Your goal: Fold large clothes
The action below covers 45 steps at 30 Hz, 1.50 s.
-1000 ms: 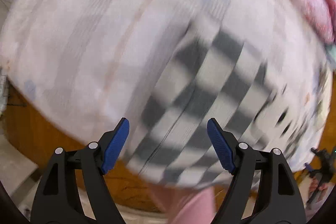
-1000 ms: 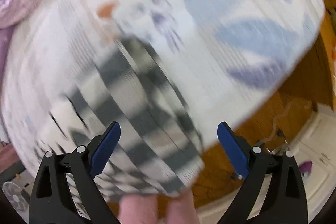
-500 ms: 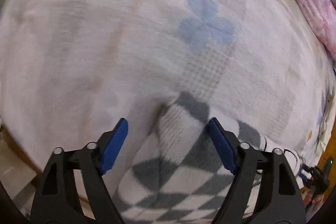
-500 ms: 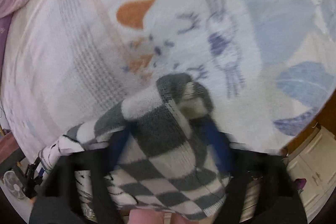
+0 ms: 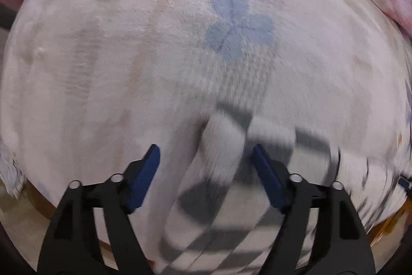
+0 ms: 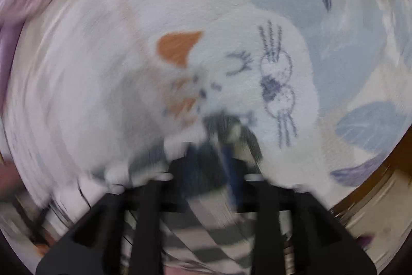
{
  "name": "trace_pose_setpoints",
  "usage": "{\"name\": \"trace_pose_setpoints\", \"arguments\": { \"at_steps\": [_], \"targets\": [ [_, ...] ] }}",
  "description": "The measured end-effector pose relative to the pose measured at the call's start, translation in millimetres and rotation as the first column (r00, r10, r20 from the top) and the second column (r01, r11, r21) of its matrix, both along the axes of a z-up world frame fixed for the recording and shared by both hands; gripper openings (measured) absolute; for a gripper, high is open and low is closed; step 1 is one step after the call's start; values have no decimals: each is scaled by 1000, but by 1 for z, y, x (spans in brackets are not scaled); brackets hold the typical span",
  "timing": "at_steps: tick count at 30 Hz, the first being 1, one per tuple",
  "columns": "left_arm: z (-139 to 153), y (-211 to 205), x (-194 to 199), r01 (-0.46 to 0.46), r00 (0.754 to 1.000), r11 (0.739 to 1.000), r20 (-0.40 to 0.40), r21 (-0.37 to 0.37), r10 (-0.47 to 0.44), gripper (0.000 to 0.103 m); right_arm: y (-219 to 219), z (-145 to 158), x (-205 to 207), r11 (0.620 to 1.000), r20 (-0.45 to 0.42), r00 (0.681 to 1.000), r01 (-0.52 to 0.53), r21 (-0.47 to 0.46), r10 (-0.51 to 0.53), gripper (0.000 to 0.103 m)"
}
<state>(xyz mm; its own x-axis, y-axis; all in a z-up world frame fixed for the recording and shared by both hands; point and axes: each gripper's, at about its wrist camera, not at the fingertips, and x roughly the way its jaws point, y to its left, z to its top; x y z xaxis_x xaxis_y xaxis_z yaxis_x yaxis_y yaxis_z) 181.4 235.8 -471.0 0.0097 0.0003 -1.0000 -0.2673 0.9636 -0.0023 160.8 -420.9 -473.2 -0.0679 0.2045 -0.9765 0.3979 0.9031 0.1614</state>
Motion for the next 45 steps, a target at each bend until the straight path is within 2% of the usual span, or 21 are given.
{"name": "trace_pose_setpoints", "arguments": {
  "at_steps": [1,3,5,7,9,10,11,13,14,16,18,20,22,23,25,27,29,34,39,43,45],
  "targets": [
    [2,2,-14,8,1000,1000,-14,3,-8,83,2,4,-11,1000,12,1000,-14,-2,14,81],
    [-3,9,-48,-7,998,1000,-65,-27,5,87,5,3,-43,999,8,999,-41,27,41,81],
    [-15,14,-76,-29,993,997,-116,-70,21,87,8,-12,-70,997,-48,996,-68,44,70,81],
    [-32,21,-111,-73,983,992,-178,-102,54,87,10,-33,-105,996,-122,988,-94,6,94,80],
    [-38,27,-135,-147,976,978,-184,-146,119,82,10,-46,-132,997,-149,986,-63,47,69,53],
    [-36,29,-143,-185,973,968,-167,-169,157,65,12,-47,-145,996,-139,989,-33,83,45,36],
    [-31,31,-152,-217,971,957,-146,-191,191,46,15,-42,-152,997,-125,991,-40,62,48,12],
    [-19,27,-158,-188,978,969,-121,-161,170,25,19,-29,-157,999,-122,991,-53,11,54,12],
    [-12,24,-159,-158,984,976,-106,-149,143,22,19,-21,-158,998,-114,992,-59,-6,57,12],
    [-3,21,-160,-101,993,987,-80,-125,92,22,18,-11,-158,990,-100,990,-106,-90,97,11],
    [-17,19,-158,-79,994,991,-86,-104,70,27,6,-26,-166,996,-118,992,-47,-73,38,11],
    [-39,25,-154,-86,986,992,-148,-91,72,58,2,-49,-163,997,-167,986,-30,-76,17,16],
    [-40,30,-145,-93,979,993,-191,-78,76,68,5,-49,-157,991,-216,975,-77,-113,51,28],
    [-36,35,-141,-88,977,992,-203,-85,69,71,10,-44,-153,987,-242,967,-108,-120,76,55],
    [-22,42,-131,-54,978,998,-201,-38,45,84,13,-25,-150,980,-238,962,-162,-118,131,86],
    [-9,43,-121,-26,984,1000,-176,-14,24,84,6,2,-146,989,-153,982,-122,-85,108,86],
    [3,44,-114,-28,989,999,-149,-32,23,84,-1,15,-141,996,-132,989,-79,-48,72,87],
    [21,38,-94,-11,991,1000,-137,-23,8,89,-18,34,-116,999,-84,996,-15,-35,12,88],
    [18,28,-41,-4,995,999,-103,-36,1,89,-13,27,-65,1000,-70,997,22,-12,-23,88],
    [15,36,11,-28,997,999,-74,-33,25,89,-13,7,-24,999,-98,994,38,3,-38,88],
    [11,41,35,-47,996,998,-73,-28,45,89,-12,-3,-20,997,-124,990,74,17,-71,88]
  ]
}}
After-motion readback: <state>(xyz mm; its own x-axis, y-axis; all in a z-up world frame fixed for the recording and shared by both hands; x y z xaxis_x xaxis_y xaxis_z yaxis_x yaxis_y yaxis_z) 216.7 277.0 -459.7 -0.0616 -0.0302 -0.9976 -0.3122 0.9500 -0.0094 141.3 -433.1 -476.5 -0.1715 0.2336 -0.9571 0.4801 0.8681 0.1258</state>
